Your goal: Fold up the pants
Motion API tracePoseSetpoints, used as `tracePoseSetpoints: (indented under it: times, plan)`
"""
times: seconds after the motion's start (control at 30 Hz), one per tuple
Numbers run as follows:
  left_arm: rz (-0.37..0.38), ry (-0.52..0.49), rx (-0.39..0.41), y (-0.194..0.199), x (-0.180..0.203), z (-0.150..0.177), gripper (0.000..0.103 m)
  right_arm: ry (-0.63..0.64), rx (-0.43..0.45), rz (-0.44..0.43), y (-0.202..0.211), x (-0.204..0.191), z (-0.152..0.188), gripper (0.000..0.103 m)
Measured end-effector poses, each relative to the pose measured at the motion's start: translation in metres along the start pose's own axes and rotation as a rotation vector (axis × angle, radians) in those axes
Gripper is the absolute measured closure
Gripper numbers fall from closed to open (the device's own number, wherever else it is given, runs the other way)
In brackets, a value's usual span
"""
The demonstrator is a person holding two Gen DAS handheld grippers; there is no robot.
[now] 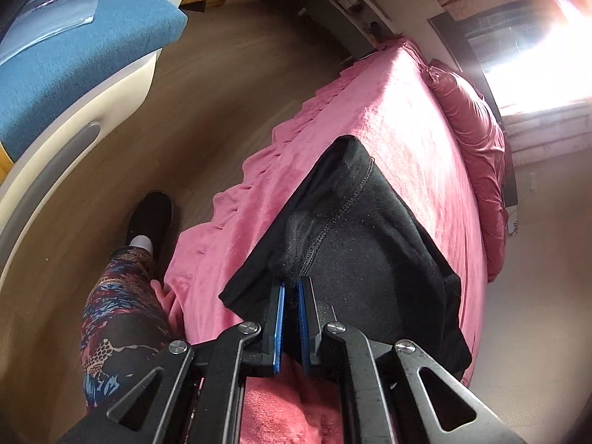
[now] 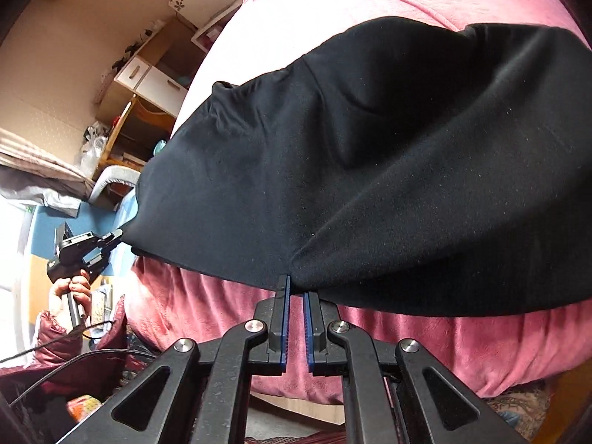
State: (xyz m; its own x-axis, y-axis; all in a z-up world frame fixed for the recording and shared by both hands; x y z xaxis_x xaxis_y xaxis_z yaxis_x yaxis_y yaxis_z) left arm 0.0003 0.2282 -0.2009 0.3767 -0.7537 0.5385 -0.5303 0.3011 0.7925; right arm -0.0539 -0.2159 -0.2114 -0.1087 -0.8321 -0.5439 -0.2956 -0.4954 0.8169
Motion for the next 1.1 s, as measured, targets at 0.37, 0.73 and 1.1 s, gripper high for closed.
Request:
tracePoseSetpoints:
  times: [0.37,0.73,1.1]
  plan:
    - [-0.076,-0.060,-0.065,-0.012,-0.007,0.018,0.094,-0.030,-0.013,0.072,-0.019,0.012,0.000,0.096]
    - [-0.288,-0.024,0.109,0.039,-0.018,-0.017,0.067,-0.113,0.083,-0.016,0.051,0.046,-0.026,0.066]
    - [-0.015,-0.584,-0.037,-0.030,0.173,0.043,0.067,-0.611,0.508,0.080,0.160,0.221,-0.118,0.066]
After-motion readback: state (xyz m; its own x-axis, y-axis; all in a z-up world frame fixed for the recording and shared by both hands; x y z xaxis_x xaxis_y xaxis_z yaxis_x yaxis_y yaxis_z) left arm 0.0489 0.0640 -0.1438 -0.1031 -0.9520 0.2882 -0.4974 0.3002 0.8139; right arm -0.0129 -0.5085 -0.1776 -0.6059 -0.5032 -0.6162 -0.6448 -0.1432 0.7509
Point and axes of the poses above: each gripper's, at about its wrist camera, not at the fingertips, and y roughly against the way its jaws point, x to its right, z to its underside, the point moved 9 cm from there along -y, roughly the way its jaws point, and after that the axes turned 14 degrees about -y, right-handed, at the moved point
